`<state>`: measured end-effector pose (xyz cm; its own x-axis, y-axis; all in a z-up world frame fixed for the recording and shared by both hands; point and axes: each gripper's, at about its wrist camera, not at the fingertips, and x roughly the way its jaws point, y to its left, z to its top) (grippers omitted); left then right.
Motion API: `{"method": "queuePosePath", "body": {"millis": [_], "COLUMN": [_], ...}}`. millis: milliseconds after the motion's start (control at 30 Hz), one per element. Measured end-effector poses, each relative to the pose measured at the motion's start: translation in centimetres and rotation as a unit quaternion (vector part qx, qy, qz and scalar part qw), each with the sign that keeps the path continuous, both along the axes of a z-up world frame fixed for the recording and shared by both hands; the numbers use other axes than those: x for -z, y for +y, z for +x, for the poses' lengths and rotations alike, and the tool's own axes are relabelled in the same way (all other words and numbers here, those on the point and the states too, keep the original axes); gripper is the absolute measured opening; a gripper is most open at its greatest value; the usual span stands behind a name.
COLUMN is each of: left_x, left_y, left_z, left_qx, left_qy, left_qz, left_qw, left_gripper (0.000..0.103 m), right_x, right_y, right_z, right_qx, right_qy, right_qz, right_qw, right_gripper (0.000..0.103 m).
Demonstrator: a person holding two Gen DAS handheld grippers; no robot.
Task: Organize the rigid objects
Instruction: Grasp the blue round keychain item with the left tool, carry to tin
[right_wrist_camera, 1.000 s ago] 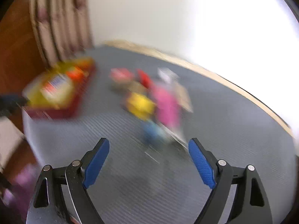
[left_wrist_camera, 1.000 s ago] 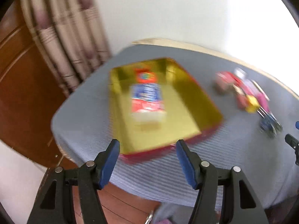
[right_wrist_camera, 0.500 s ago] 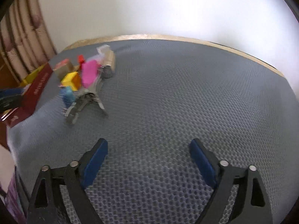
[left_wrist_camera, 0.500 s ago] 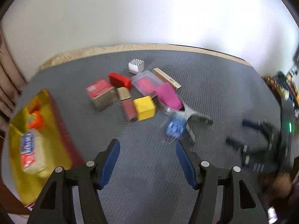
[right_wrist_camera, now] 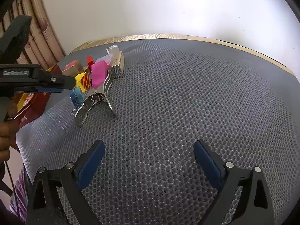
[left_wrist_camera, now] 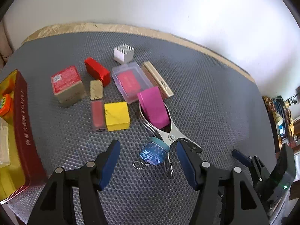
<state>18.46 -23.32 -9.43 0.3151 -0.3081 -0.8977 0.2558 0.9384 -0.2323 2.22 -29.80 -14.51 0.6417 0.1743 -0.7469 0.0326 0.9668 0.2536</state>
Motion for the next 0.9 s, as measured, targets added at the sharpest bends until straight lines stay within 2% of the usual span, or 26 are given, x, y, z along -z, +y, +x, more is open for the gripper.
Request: {"method": "queuePosePath", "body": {"millis": [167,200,267,300,333,400,567,833,900], "left_x": [1.5,1.8,2.6,3.1,3.0,2.9,1.9,-4.3,-6.3], "left_y": [0.8,1.3,2.1,2.5,3.0,3.4,4.5,9.4,11.2], "left_z": [0.2,-0.1,-0.4,-0.4,-0.7,-1.0,-2.0,-5.0,-5.2], "left_qx": [-0.018,-0.025,-0.03,-0.03,-0.033,-0.032,-0.039,-0.061,-0.077], "left_qy": [0.013,0.015,0.036,0.048,0.038,0.029,0.011,-0.032,-0.047], "left_qz": [0.005,0.005,-0.002,-0.005,-0.014,-0.003,-0.004,-0.023,-0.014], "left_qw": [0.9997,0.9996,0.9989,0.9984,0.9986,0.9991,0.9992,0.9973,0.9958], "left_gripper": [0.062,0.045,0.021,0.021,0.021,0.021,0.021,0.021,0.021], "right_x": [0.1,0.0,0.0,-0.1,0.0,-0.1,0.0,0.0,0.1], "right_y": [0.2,0.1,0.0,0.0,0.0,0.0,0.0,0.0,0.1], "right_z": [0.5,0.2,0.1,0.0,0.0,0.0,0.1,0.1,0.1], "right_qx": [0.0,0.0,0.0,0.0,0.0,0.0,-0.001,-0.002,-0.002], "right_qy": [0.0,0.0,0.0,0.0,0.0,0.0,0.001,0.003,0.004], "right_qz": [0.003,0.003,0.003,0.003,0.004,0.003,0.002,0.001,-0.001], "right_qw": [1.0,1.0,1.0,1.0,1.0,1.0,1.0,1.0,1.0], "right_gripper": [0.097,0.097,0.097,0.097,0.098,0.098,0.099,0.1,0.1]}}
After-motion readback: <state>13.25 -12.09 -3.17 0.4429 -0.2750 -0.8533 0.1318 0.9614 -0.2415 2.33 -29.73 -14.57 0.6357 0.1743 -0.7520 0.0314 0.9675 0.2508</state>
